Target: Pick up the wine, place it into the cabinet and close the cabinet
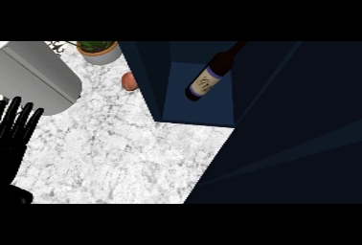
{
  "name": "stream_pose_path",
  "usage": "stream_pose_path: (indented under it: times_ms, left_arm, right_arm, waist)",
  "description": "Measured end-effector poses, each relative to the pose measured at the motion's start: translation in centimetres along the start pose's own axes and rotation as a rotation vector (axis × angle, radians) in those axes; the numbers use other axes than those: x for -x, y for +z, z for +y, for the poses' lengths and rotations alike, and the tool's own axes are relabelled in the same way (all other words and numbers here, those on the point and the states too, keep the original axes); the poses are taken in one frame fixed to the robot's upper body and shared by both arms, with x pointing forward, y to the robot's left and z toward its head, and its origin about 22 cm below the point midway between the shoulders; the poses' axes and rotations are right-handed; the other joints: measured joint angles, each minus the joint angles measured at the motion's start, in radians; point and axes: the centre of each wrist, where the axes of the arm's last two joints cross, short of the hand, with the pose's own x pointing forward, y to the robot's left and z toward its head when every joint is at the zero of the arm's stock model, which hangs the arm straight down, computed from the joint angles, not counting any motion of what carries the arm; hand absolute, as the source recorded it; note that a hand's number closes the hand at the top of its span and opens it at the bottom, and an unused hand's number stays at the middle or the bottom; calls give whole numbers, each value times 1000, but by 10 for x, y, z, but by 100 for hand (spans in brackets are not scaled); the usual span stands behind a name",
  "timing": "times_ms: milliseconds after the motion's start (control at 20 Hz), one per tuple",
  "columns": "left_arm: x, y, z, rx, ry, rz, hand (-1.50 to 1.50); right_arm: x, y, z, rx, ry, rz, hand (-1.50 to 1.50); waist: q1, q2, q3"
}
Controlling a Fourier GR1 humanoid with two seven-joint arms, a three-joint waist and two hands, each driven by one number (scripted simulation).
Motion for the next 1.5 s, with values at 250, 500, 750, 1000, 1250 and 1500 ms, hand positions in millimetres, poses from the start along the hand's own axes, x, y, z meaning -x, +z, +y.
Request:
stream_pose_path:
  times_ms: [250, 500, 750, 1000, 1250, 1500]
  left_arm:
    - [1, 5, 9, -21, 2, 6, -150]
    - [-2, 6, 17, -37, -5, -2, -150]
    - [-1, 11, 20, -55, -14, 0, -150]
    - [-3, 10, 21, -65, -19, -5, -150]
    - [-7, 15, 31, -72, -23, -10, -150]
    - [-8, 9, 28, -72, -22, -15, -150]
  right_arm:
    - [-9, -68, 20, -19, -56, 6, 150]
    - [-15, -131, 28, -4, -84, 28, 150]
    - [-9, -173, 15, 28, -128, 54, 150]
    - [6, -189, 2, 66, -186, 85, 150]
    - [36, -196, -18, 109, -203, 122, 150]
    - [57, -203, -38, 91, -180, 117, 150]
  waist:
    - [-20, -3, 3]
    - [-35, -4, 6]
    - [-48, -5, 7]
    - [-60, -7, 8]
    - [-66, -7, 8]
    - [-65, -17, 6]
